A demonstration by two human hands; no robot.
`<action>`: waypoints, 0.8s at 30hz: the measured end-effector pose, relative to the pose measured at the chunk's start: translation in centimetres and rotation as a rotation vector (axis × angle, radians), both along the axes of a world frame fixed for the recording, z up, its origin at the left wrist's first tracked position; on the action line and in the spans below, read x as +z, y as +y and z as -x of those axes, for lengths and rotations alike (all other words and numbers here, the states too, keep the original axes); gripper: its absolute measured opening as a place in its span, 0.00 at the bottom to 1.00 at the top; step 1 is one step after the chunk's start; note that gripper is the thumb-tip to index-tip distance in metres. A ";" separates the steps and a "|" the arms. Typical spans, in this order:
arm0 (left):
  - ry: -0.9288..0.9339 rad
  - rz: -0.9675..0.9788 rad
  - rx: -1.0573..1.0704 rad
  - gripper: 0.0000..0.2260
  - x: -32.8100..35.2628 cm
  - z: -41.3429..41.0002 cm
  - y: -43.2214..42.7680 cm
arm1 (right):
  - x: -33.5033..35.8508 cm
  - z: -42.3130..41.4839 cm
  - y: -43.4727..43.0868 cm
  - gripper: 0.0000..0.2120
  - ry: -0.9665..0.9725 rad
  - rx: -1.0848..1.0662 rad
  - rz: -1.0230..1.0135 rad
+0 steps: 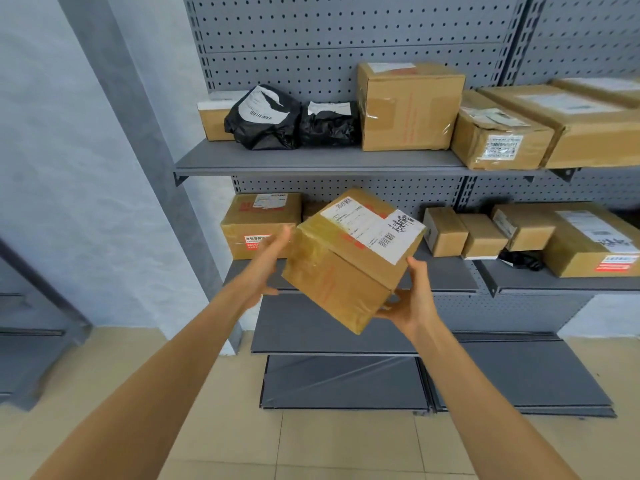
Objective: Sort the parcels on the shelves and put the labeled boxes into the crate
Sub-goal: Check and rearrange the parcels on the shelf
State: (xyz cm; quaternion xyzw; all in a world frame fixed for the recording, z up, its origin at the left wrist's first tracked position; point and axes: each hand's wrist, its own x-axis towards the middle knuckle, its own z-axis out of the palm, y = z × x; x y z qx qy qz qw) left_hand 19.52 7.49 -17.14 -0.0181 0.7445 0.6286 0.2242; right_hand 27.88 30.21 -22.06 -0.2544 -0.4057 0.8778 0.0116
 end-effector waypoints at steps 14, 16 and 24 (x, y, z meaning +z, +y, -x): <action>-0.087 -0.275 0.141 0.39 -1.0 -3.6 5.7 | 0.1 -1.4 -2.4 0.41 0.067 -0.139 -0.030; -0.053 -0.247 0.100 0.33 -0.2 -3.1 5.5 | -0.1 -2.4 -0.4 0.46 0.007 -0.179 0.009; -0.041 -0.210 -0.244 0.25 0.3 -2.4 8.1 | 0.8 -8.8 9.0 0.28 0.002 -0.135 -0.124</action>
